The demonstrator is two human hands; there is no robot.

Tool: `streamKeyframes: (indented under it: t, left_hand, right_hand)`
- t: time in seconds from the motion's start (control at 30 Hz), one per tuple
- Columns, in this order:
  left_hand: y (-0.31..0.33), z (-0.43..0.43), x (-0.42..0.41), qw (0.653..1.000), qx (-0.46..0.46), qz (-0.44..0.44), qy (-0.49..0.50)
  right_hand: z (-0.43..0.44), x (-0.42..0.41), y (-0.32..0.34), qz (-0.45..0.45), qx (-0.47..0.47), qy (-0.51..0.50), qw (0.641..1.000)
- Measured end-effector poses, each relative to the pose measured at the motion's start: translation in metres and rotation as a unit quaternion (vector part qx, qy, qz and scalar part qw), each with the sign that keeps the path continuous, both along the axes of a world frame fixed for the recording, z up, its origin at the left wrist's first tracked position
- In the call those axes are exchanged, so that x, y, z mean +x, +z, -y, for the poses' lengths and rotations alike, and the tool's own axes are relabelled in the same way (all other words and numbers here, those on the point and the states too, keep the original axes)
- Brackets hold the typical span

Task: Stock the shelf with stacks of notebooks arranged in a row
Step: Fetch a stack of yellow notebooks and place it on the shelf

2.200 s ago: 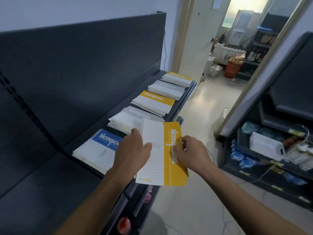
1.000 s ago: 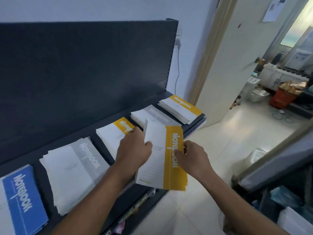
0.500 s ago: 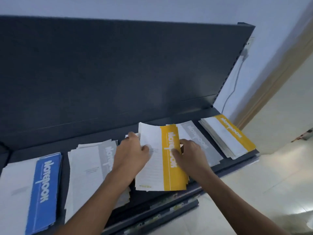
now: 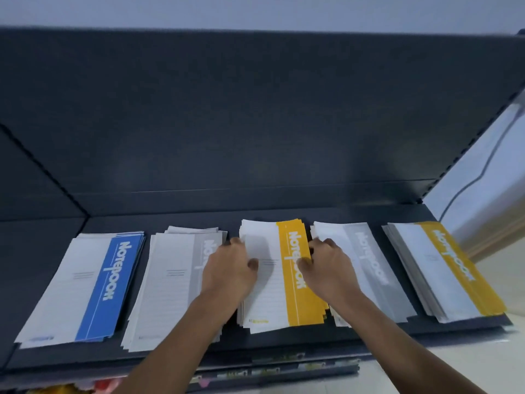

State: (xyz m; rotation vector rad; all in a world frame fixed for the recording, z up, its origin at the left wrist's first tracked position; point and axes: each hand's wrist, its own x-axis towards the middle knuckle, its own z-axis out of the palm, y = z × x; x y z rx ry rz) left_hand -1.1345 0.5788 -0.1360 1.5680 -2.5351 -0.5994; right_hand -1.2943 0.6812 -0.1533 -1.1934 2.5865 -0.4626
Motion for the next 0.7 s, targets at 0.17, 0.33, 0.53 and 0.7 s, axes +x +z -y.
streamKeyframes:
  t: [0.17,0.33,0.53,0.7]
  left_hand:
    - [-0.003,-0.008,0.002,0.999,-0.022,0.030,0.012]
    - [-0.002,-0.016,0.008,0.999,-0.033,0.023,0.025]
    - [0.008,-0.021,0.022,0.997,-0.062,-0.023,0.034]
    - [0.011,-0.024,0.035,0.997,-0.064,-0.030,0.026]
  right_hand:
    - [-0.002,-0.004,-0.003,-0.005,-0.008,0.025,1.000]
    - [-0.007,-0.004,0.000,-0.002,-0.030,0.042,0.999]
    - [-0.005,-0.002,0.006,-0.003,-0.067,0.064,0.996]
    - [-0.006,0.015,0.007,0.011,-0.092,0.088,0.992]
